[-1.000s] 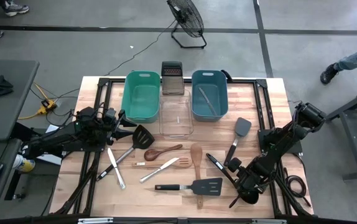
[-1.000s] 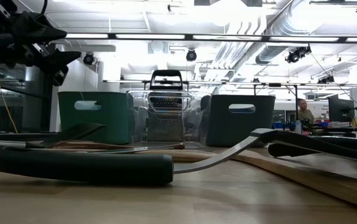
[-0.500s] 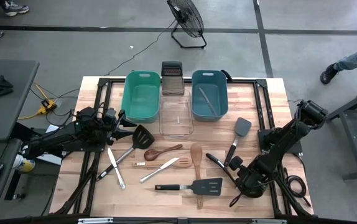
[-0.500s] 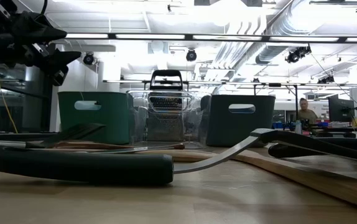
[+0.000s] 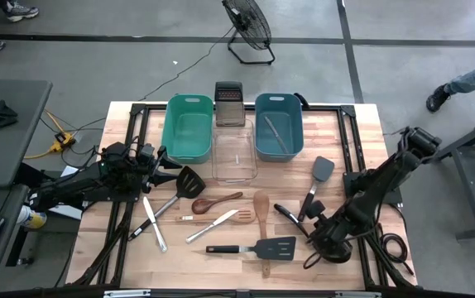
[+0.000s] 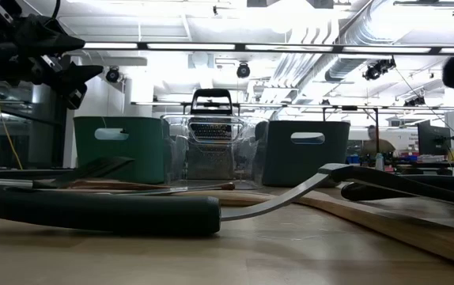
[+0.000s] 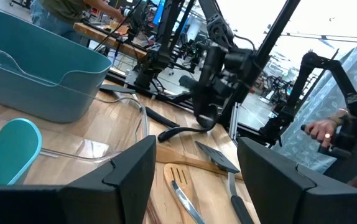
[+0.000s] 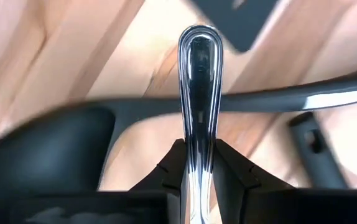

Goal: Pick & Place Kitchen Items
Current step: Put the right table knife into the blue bin

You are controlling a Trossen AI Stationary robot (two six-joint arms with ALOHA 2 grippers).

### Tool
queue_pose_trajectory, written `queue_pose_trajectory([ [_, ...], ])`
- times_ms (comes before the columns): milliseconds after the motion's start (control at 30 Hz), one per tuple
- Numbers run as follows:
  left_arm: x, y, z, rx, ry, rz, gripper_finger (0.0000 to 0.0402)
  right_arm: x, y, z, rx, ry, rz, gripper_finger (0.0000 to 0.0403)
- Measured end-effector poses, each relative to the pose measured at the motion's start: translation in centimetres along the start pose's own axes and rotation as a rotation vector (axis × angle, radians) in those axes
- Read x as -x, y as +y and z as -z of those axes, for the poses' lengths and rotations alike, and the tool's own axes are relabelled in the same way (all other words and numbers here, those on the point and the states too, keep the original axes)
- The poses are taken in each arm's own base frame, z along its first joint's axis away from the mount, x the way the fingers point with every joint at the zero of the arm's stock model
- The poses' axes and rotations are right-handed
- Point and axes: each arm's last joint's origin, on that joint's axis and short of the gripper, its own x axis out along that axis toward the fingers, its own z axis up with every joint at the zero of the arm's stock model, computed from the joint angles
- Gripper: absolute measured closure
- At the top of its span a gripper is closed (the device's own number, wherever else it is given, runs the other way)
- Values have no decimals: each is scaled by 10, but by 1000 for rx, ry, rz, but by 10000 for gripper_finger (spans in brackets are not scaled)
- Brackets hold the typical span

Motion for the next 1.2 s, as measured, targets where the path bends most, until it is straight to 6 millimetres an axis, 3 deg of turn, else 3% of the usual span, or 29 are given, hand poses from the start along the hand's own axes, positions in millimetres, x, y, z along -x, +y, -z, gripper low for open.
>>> queue_pose_trajectory([
  [333,0,0,0,0,0,0,178,44,-18,-17,-259,-245,152,359],
  [633,0,0,0,0,0,0,178,85,-49,-29,-527,-488,317,360],
  [1000,0,0,0,0,0,0,178,140,-111,-46,-612,-751,618,360],
  [1200,0,0,0,0,0,0,178,159,-156,-41,-697,-834,838,360],
])
